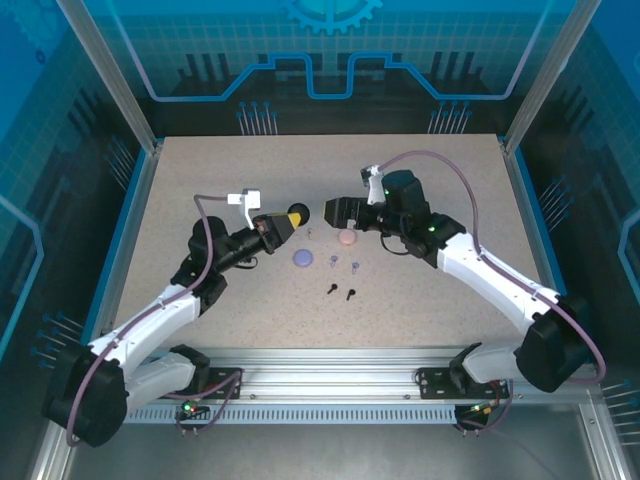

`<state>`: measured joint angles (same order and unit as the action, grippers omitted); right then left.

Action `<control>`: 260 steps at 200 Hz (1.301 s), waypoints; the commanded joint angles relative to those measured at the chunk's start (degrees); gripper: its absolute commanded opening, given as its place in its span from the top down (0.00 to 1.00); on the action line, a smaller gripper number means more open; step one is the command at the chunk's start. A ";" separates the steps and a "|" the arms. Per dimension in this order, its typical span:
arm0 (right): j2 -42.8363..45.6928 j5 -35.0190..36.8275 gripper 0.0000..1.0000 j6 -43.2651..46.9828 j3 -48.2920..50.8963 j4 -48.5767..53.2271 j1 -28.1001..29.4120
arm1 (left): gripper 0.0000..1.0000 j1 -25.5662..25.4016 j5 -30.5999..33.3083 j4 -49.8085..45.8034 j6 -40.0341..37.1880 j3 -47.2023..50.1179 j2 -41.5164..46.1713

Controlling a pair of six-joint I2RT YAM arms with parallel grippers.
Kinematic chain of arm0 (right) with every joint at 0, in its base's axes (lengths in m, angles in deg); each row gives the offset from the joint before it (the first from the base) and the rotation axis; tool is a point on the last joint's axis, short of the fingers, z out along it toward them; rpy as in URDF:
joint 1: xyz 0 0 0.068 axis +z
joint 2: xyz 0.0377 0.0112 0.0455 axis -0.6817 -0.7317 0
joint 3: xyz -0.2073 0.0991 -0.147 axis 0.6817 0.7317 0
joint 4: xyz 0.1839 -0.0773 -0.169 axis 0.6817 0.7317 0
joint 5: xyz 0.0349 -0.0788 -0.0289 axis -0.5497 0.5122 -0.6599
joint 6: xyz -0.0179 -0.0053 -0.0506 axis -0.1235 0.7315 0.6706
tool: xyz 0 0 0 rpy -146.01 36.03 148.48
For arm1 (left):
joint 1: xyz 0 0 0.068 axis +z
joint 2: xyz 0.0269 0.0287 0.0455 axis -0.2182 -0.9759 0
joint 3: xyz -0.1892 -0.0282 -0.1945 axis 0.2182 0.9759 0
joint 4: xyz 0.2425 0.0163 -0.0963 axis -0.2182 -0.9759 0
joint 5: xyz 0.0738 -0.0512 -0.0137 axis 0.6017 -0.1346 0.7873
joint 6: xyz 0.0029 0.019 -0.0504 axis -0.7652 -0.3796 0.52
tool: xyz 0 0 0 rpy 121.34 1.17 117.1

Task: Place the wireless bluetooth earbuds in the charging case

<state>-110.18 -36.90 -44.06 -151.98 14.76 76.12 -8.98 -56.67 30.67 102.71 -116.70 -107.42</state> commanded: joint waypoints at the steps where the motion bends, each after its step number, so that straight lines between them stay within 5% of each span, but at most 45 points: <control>1: 0.79 -8.91 0.06 7.56 1.09 -5.83 -0.98 | 1.00 1.17 -5.61 -9.80 -5.88 -2.84 0.41; 78: -4.08 -19.32 0.12 9.40 -1.20 -6.91 -0.50 | 1.00 3.45 -13.34 -5.72 -3.91 -4.28 -3.08; 206: -9.47 -17.59 0.23 8.86 -1.90 -7.90 0.90 | 1.00 3.74 -15.12 -2.58 -1.58 -4.24 -3.42; 260: -12.95 -13.65 0.34 5.25 -0.72 -9.73 -1.90 | 1.00 3.74 -15.59 0.28 0.47 -3.61 -3.04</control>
<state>-120.12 -54.78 -36.69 -152.70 5.60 76.27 -4.91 -69.00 24.86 101.46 -119.19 -111.26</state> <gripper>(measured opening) 0.674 0.213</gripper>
